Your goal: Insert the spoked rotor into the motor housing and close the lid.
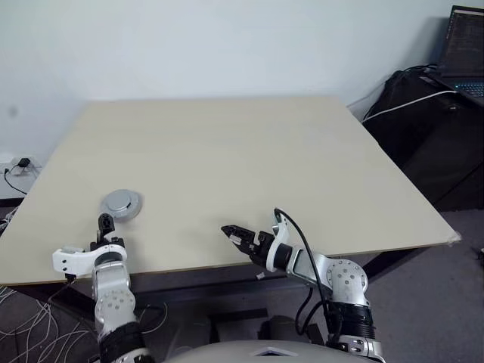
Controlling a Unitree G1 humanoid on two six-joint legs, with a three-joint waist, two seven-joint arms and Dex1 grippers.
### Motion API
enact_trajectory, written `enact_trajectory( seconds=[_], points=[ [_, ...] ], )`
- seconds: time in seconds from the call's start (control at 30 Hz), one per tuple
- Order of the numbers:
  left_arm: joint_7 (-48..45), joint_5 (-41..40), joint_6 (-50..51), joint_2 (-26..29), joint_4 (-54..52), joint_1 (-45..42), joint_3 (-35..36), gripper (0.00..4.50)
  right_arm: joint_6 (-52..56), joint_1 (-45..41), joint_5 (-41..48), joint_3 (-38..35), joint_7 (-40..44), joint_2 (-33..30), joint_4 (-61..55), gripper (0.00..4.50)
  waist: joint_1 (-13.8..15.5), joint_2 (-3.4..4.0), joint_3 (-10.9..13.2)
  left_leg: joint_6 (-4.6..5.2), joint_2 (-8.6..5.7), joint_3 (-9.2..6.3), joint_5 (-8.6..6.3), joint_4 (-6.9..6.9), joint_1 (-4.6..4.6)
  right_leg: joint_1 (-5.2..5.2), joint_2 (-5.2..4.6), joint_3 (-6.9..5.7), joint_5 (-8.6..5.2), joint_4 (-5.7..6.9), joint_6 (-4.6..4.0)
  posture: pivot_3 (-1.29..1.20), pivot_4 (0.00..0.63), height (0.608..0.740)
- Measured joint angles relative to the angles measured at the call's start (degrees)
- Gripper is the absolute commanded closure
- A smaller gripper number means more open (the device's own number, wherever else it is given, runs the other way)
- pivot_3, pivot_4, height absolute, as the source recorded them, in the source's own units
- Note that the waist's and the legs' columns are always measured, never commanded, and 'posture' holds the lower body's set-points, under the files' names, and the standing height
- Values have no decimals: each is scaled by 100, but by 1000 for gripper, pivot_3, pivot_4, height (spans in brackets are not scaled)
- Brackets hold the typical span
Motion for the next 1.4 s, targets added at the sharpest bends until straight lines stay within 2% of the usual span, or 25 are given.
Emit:
enact_trajectory(
  seconds=[0.2, 0.37, 0.5, 0.73, 0.87, 1.13, 1.4],
  points=[
    [-677, -101, 869, 145, -634, 858, -1041, 40, -366, 181, -23, -5, 20, -2, -499, 0, 17, 9, 6, 0, -2, -1, 0, -5, -11, -7, -1, -7, -3, -4, -2, 0, 0, 740],
    [-1078, 587, 924, 218, -877, 1109, -1910, 40, -1426, 754, -947, 414, 294, -264, -1397, 0, 1, 28, 12, -1, -3, 11, 0, -25, -5, -14, 3, 3, -14, -11, 13, 0, 0, 740],
    [-1420, 1698, 614, 413, -885, 1123, -2464, 40, -2791, 1246, -2412, 1135, 617, -795, -1835, 0, 13, 26, 11, -12, -4, 18, 7, -43, -6, -28, 30, 3, -18, -9, -6, 0, 0, 740],
    [-1986, 3646, -537, 958, -768, 1112, -3113, 40, -5510, 1807, -4996, 2025, 693, -1297, -1586, 0, 12, 25, 10, -19, -2, 47, 11, -53, -6, -50, 35, 30, -25, 4, -4, 0, 0, 740],
    [-2166, 4416, -1382, 1014, -443, 1144, -3270, 40, -6459, 1971, -5792, 2249, 691, -1366, -1163, 0, 20, 21, 10, -18, 2, 50, 11, -53, -5, -52, 7, 39, -29, 4, 2, 0, 0, 740],
    [-2114, 5702, -2660, 1176, 75, 1148, -3470, 40, -7214, 2185, -6384, 2351, 823, -1492, -697, 0, 57, 19, 10, -16, 6, 50, 10, -54, -6, -56, 2, 40, -17, 6, -18, 0, 0, 740],
    [-2256, 5775, -2754, 1193, 302, 1046, -3587, 40, -7264, 2198, -6438, 2341, 851, -1370, -697, 0, 94, 19, 9, -15, 8, 49, 9, -51, -5, -56, 3, 39, -20, 11, -12, 0, 0, 740]
  ],
)
